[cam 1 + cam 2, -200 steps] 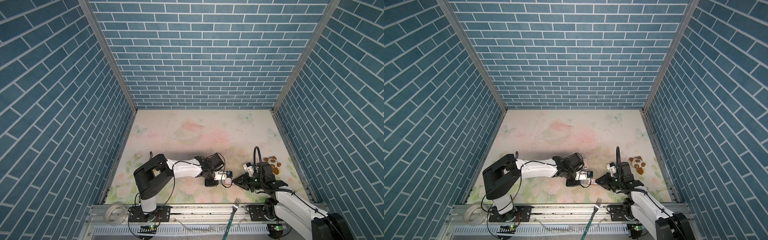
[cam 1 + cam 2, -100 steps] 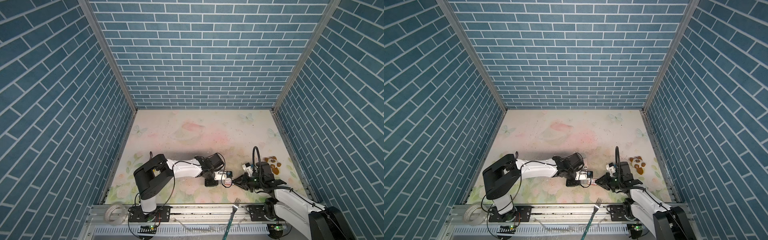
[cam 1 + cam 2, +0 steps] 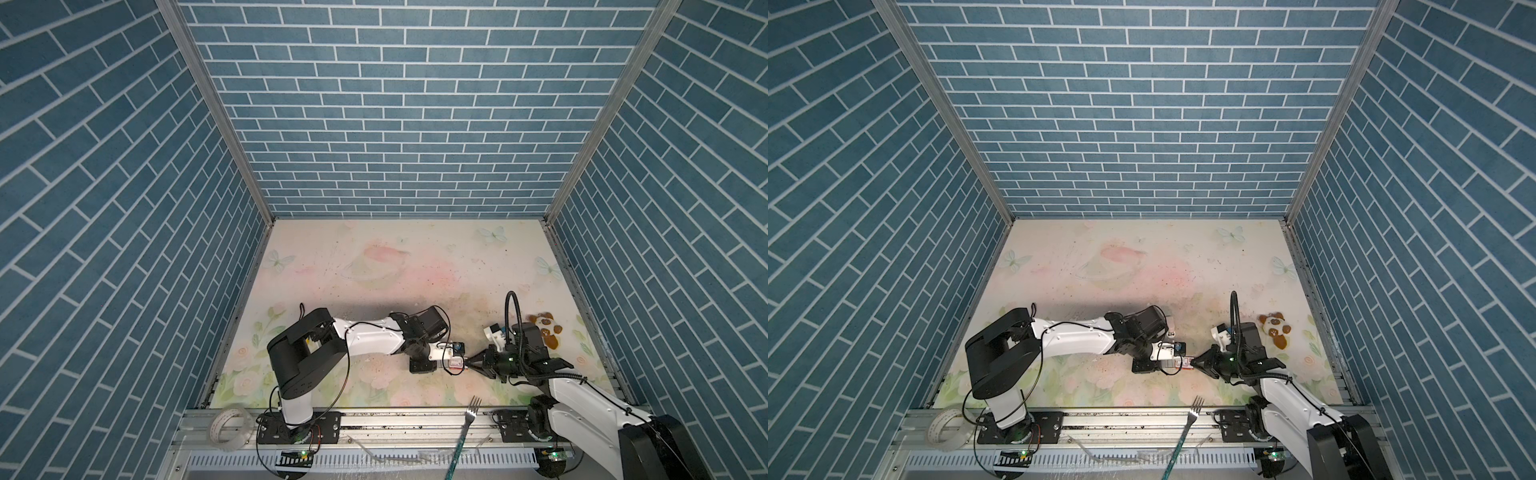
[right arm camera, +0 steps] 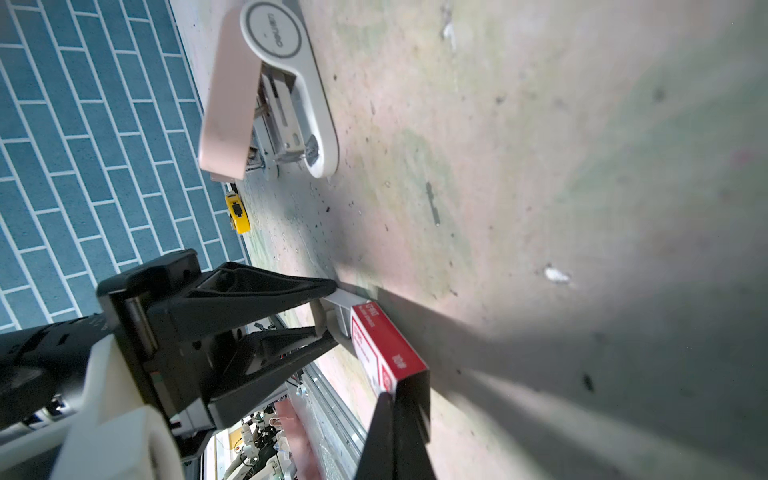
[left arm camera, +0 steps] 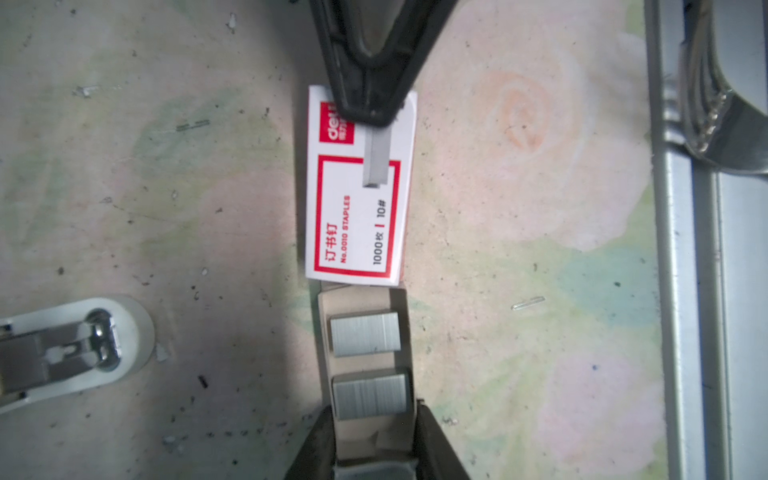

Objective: Load the staples into the stapler

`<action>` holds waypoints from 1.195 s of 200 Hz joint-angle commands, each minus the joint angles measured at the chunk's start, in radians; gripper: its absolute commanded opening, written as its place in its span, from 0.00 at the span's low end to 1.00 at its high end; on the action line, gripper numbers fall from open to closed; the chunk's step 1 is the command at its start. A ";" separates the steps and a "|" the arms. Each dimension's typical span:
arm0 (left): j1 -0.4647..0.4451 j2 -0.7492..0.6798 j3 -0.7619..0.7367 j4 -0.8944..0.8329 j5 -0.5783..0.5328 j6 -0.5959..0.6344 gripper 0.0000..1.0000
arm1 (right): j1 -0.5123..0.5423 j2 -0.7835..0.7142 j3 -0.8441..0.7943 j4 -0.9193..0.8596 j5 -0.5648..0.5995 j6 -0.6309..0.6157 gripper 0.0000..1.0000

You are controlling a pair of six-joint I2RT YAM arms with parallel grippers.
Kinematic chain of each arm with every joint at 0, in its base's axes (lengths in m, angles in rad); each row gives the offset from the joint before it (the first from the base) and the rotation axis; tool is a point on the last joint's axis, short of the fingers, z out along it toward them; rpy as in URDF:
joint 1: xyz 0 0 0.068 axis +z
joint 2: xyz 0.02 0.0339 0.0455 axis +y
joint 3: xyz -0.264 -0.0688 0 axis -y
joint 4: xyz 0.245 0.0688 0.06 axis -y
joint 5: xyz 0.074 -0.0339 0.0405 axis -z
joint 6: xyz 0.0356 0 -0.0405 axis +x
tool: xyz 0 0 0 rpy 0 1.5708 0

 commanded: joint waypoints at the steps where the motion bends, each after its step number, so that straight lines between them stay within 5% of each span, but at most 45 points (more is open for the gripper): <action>1: 0.003 0.018 -0.024 -0.093 -0.018 0.007 0.33 | -0.003 -0.035 0.028 -0.070 0.031 -0.046 0.00; 117: 0.012 -0.001 -0.039 -0.087 -0.006 0.005 0.33 | -0.005 -0.114 0.030 -0.186 0.106 -0.052 0.00; 239: 0.011 -0.007 0.049 -0.095 0.040 0.021 0.56 | -0.005 -0.078 0.035 -0.149 0.092 -0.049 0.00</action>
